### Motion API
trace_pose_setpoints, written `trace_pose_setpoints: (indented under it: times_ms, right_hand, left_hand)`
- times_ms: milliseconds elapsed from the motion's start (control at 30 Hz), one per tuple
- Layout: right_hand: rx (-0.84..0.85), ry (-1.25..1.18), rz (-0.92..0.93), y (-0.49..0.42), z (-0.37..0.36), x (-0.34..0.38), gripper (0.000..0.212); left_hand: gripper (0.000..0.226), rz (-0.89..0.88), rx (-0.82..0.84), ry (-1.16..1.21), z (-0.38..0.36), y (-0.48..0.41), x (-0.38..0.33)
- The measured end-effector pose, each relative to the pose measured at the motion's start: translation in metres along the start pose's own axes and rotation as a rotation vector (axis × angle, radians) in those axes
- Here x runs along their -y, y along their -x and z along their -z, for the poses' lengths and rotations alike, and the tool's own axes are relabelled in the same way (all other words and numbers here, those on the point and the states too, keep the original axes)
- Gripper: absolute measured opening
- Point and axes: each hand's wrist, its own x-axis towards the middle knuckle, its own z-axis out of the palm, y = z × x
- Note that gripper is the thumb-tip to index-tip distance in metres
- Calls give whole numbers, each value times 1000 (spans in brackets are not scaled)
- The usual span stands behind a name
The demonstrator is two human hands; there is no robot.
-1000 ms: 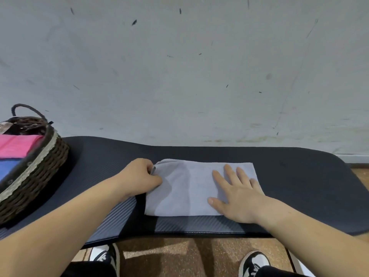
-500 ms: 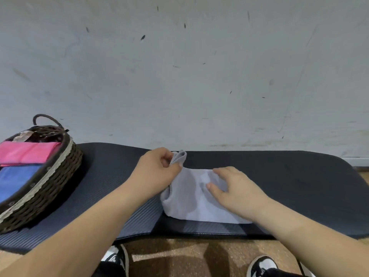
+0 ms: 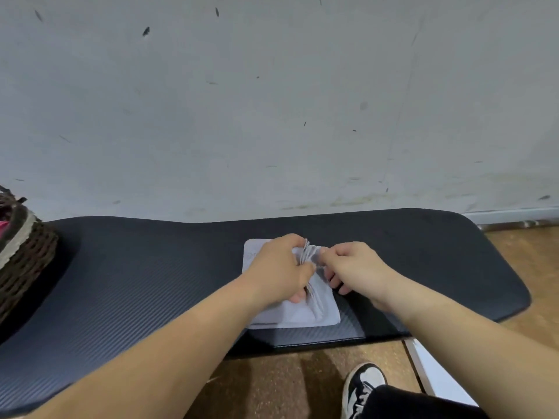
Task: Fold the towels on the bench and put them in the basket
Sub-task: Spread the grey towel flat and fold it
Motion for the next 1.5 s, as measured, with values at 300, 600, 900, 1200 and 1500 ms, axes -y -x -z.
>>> trace_pose_setpoints:
  times_ms: [300, 600, 900, 1200, 1500]
  right_hand:
    - [-52, 87, 39, -8, -18, 1, 33]
    - [-101, 265, 58, -9, -14, -4, 28]
    - [-224, 697, 518, -5, -12, -1, 65]
    - [158, 891, 276, -1, -1, -9, 107]
    - [190, 960, 211, 1, -2, -3, 127]
  left_hand:
    - [33, -275, -113, -501, 25, 12, 9]
    - [72, -303, 112, -787, 41, 23, 41]
    - [75, -333, 76, -943, 20, 28, 65]
    - [61, -273, -274, -884, 49, 30, 62]
    - [39, 26, -202, -728, 39, 31, 46]
